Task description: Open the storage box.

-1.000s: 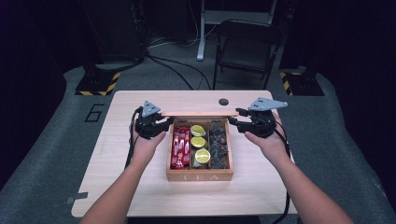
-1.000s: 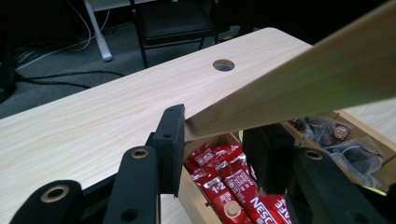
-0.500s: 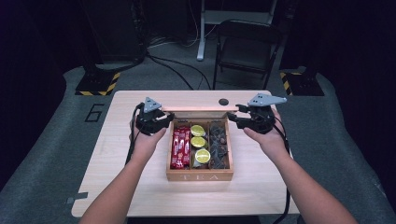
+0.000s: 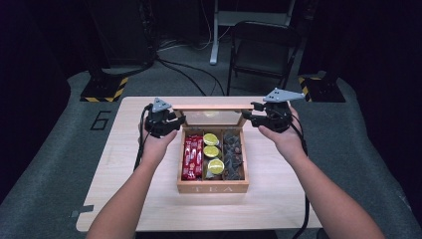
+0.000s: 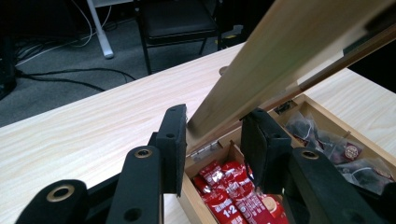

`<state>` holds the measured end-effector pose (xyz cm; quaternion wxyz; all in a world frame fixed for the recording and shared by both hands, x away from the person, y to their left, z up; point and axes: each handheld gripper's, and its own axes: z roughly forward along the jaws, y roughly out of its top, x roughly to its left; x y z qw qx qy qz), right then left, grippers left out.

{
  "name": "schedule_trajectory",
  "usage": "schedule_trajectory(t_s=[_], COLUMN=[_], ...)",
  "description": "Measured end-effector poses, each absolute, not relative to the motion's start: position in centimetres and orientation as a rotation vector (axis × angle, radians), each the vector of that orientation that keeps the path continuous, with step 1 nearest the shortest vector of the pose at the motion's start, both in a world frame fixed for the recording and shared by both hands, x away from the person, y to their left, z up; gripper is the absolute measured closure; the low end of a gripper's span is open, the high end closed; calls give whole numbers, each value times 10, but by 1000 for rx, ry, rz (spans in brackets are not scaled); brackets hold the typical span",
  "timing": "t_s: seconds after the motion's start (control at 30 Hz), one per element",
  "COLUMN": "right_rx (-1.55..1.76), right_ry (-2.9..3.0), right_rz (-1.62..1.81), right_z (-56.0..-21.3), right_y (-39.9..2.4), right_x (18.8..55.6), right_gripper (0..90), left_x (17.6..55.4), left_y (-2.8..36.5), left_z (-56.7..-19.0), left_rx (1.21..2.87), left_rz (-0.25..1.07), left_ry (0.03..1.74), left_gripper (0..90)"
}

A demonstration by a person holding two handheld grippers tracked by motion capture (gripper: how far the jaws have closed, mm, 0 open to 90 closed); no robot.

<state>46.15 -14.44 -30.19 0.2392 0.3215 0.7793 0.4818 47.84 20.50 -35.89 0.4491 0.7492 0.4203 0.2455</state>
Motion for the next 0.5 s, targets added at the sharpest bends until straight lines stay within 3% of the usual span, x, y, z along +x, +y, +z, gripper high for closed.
schedule_trajectory(t_s=[0.5], right_rx=[920], right_ry=[2118], right_rz=[1320], right_z=[-301], right_y=[-145], right_x=[486], right_gripper=[509], left_x=[497], left_y=[205], left_z=[-354], left_rx=[1828], left_rz=[600], left_ry=[1068], left_gripper=[630])
